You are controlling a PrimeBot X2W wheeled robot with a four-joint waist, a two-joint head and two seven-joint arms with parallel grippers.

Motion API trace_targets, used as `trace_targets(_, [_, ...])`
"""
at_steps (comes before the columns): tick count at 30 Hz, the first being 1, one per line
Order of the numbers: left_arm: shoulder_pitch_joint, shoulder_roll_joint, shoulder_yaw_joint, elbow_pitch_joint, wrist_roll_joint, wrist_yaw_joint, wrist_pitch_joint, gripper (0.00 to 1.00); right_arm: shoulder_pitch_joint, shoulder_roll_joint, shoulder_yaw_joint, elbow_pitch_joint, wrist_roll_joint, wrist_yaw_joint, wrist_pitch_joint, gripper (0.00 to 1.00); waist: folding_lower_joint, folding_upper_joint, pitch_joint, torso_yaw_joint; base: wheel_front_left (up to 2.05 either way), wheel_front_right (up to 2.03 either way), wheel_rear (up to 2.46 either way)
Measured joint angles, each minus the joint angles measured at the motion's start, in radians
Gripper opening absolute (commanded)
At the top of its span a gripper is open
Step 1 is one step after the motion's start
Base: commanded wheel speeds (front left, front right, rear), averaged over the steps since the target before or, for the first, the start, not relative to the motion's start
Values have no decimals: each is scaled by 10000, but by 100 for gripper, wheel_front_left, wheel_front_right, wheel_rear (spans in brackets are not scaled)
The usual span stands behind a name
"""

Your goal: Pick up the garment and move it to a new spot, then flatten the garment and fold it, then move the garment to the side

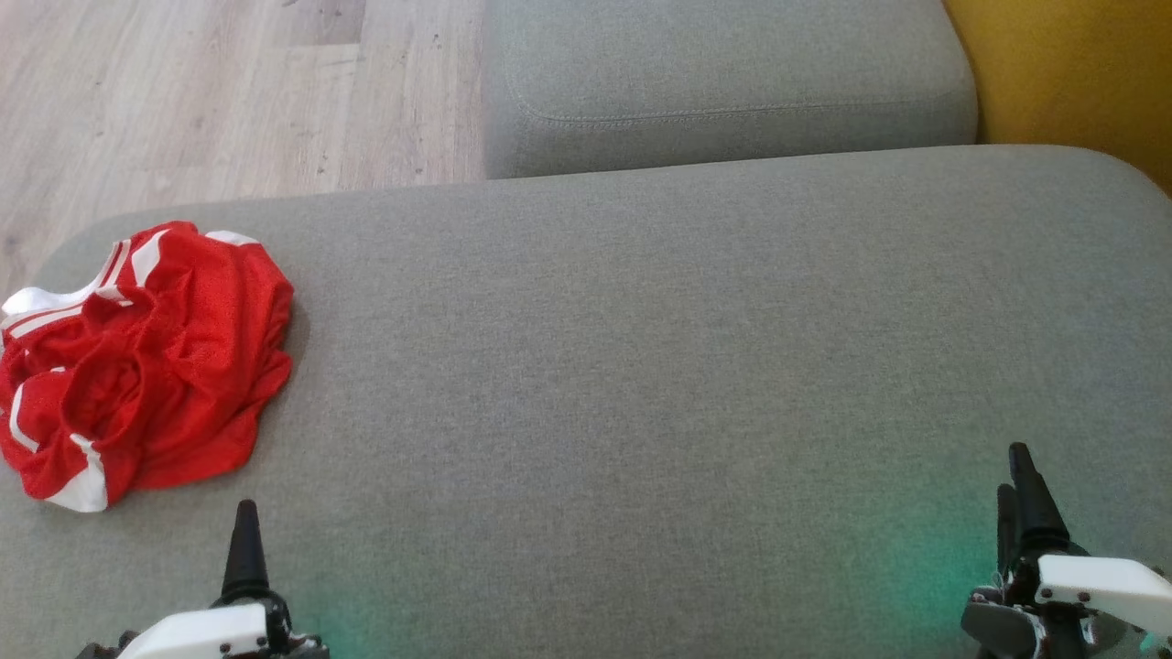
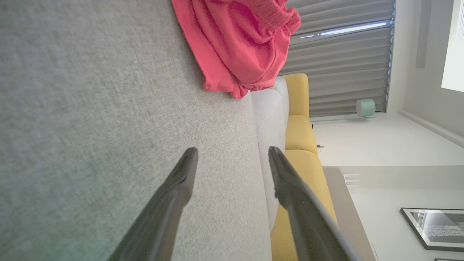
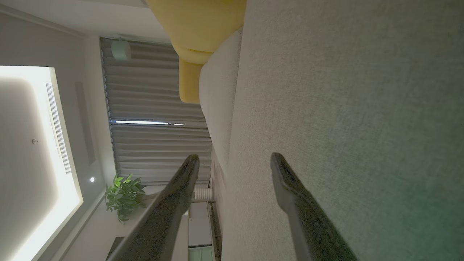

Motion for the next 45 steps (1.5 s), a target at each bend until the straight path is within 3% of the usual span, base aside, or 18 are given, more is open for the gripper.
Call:
trace_targets(32, [75, 8, -1032, -922, 4688, 435, -915, 100, 316, -2, 732, -1195, -5321, 0, -882, 100, 0, 0, -213, 188, 0, 0, 0])
trace_targets(45, [73, 12, -1367, -1231, 6238, 675, -1269, 100, 315, -4, 1022, -1446, -6888, 0, -1273, 100, 0, 0, -224, 228, 0, 0, 0])
